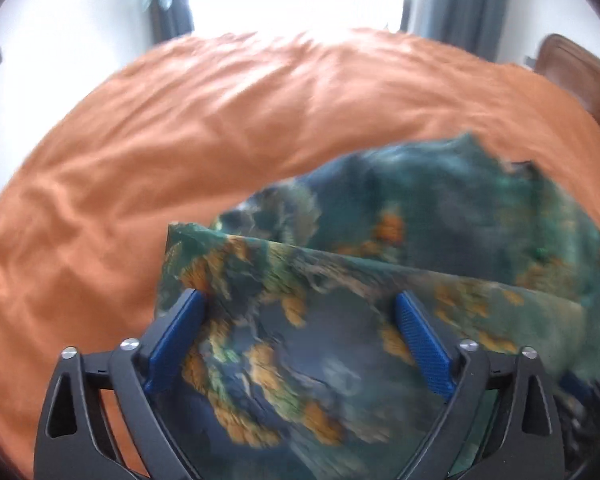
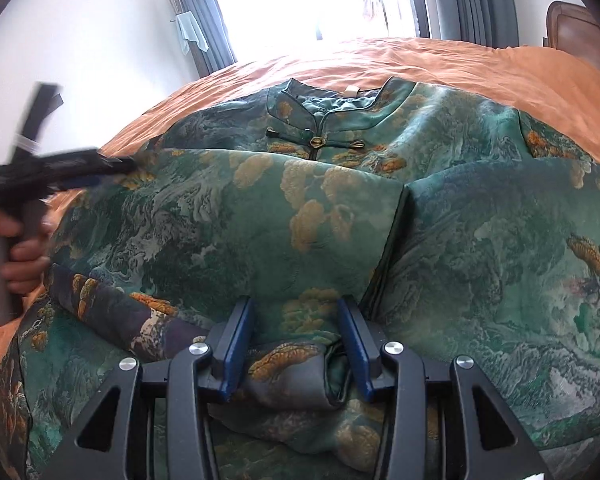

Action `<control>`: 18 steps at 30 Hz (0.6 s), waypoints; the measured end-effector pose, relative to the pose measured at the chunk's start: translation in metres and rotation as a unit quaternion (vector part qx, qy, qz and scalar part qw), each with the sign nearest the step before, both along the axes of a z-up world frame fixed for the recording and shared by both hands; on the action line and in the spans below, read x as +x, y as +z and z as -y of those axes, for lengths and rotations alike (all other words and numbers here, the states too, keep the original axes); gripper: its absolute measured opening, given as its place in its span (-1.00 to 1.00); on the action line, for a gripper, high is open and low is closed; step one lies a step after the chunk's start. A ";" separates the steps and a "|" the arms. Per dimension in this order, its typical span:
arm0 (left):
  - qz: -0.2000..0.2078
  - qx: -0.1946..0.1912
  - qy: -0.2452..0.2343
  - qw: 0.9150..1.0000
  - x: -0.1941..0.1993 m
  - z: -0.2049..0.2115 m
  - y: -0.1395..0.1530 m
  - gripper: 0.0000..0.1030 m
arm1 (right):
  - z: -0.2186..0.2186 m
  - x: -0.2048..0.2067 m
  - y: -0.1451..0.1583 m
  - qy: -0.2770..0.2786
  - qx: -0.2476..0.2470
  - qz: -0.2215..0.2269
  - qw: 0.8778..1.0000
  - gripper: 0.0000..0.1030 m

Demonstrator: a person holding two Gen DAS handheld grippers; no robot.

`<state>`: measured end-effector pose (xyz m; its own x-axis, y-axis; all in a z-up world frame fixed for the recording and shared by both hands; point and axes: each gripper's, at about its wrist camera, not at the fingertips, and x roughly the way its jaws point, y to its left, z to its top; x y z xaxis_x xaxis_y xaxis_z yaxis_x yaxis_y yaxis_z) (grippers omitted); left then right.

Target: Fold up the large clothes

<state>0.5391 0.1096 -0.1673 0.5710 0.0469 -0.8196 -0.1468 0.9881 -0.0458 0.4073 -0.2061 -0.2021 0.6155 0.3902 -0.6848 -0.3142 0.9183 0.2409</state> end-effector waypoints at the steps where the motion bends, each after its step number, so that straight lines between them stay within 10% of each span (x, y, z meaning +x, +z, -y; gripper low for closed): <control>1: -0.011 -0.025 0.006 1.000 0.006 -0.006 -0.017 0.99 | 0.000 0.001 0.000 0.000 0.001 0.001 1.000 -0.14; 12: 0.027 -0.031 -0.026 0.999 -0.060 -0.001 0.013 0.98 | 0.004 -0.007 -0.003 -0.001 0.003 0.008 1.000 -0.14; 18: -0.007 0.068 -0.068 0.995 -0.100 0.015 -0.013 0.99 | 0.001 -0.007 -0.001 -0.003 -0.004 0.005 1.000 -0.14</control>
